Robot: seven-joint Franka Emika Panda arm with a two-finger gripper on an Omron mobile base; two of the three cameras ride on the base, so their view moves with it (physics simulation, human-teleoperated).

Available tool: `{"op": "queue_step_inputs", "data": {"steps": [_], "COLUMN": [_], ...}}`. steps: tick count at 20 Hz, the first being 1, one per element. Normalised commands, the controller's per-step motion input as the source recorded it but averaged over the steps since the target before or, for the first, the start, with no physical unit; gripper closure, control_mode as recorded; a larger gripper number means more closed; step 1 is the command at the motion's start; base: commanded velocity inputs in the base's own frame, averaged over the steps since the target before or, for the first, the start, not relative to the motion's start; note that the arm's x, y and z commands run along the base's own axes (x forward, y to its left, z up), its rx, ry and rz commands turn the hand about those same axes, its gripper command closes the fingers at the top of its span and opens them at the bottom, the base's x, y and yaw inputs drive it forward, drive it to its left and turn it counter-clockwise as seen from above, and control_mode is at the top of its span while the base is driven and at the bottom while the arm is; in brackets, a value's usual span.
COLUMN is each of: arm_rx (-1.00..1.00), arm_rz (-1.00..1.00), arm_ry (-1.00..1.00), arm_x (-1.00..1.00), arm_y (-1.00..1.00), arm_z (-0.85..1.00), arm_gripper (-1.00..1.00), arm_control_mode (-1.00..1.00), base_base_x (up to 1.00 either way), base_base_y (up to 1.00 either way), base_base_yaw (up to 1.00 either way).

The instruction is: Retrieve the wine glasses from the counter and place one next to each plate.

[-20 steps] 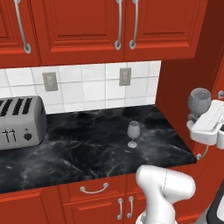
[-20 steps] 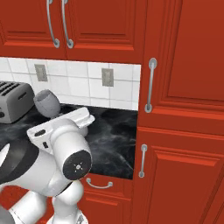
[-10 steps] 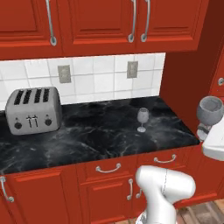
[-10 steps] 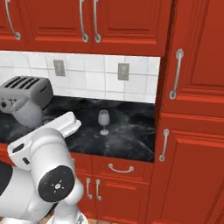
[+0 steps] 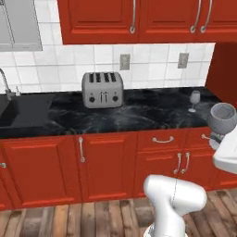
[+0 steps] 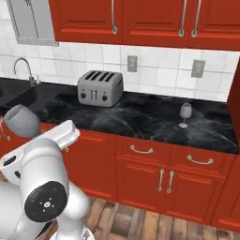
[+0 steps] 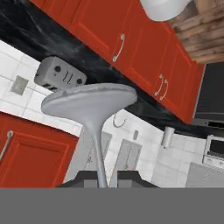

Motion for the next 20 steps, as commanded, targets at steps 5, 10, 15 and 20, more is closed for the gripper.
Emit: {"op": "queue_step_inputs", "data": {"steps": [5,10,15,20], "arm_rx": [0.00,0.00,0.00,0.00], "arm_rz": [0.00,0.00,0.00,0.00], "arm_ry": [0.00,0.00,0.00,0.00], "arm_x": [0.00,0.00,0.00,0.00], "arm_y": [0.00,0.00,0.00,0.00], "arm_z": [0.00,0.00,0.00,0.00], "arm_gripper": [1.00,1.00,1.00,1.00], "arm_control_mode": [1.00,1.00,1.00,1.00], "base_base_x": [-0.13,0.00,0.00,0.00], "base_base_y": [0.26,0.00,0.00,0.00], "base_base_yaw": [0.95,1.00,1.00,1.00]}}
